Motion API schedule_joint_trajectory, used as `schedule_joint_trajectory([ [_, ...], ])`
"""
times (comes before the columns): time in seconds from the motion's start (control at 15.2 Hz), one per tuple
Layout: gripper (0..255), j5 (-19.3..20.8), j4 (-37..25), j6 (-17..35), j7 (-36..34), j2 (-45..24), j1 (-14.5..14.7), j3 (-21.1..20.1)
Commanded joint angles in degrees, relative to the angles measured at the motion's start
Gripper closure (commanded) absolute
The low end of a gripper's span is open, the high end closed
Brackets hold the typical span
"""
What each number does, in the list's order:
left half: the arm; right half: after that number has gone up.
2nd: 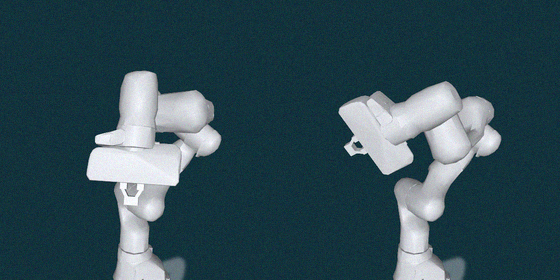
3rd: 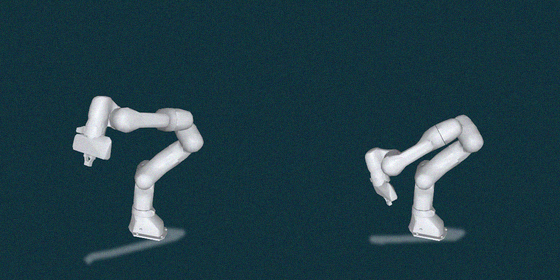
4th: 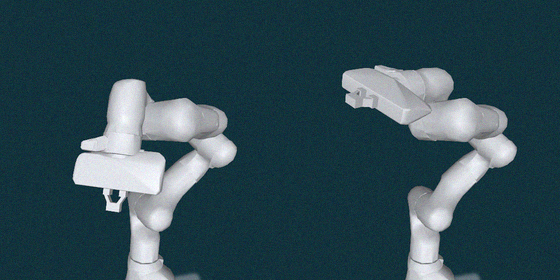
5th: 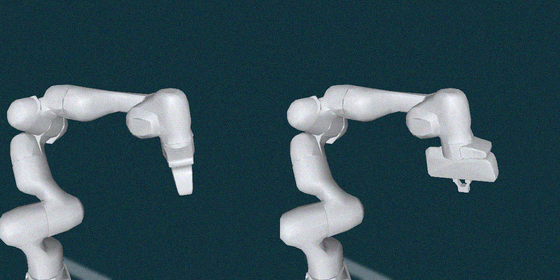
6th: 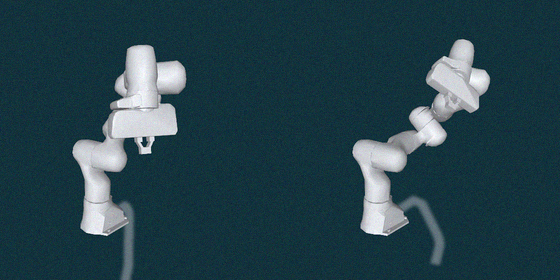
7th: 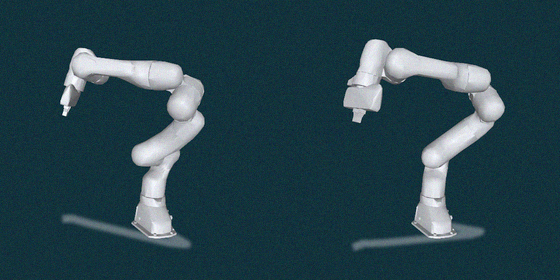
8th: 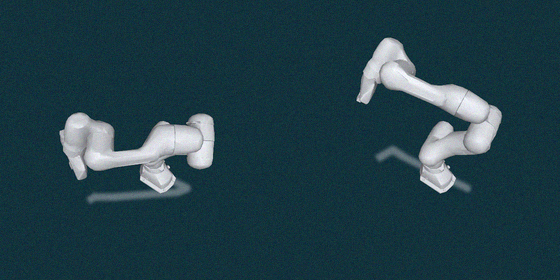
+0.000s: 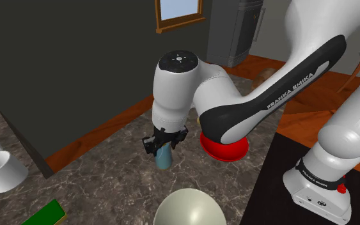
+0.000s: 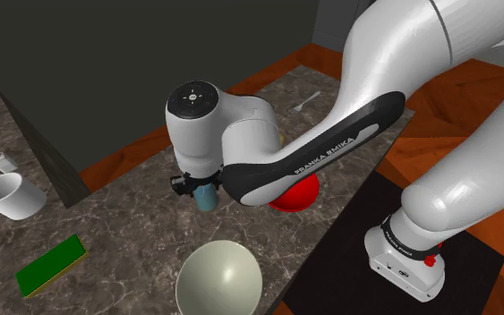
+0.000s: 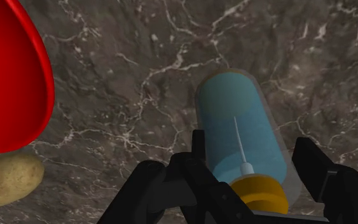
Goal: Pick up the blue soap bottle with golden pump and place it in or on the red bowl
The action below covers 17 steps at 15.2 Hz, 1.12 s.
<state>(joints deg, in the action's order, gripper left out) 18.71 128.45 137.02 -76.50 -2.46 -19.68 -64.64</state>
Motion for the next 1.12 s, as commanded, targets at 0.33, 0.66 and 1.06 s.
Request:
schedule_joint_trajectory([
  [0.33,255,0.06,0.02,-0.01,-0.05,-0.06,0.02,0.0],
  [0.66,255,-4.56,-0.73,-1.46,3.46,3.06,-0.55,-0.34],
  [1.06,255,-11.76,-2.8,-5.13,9.1,8.22,0.19,1.1],
])
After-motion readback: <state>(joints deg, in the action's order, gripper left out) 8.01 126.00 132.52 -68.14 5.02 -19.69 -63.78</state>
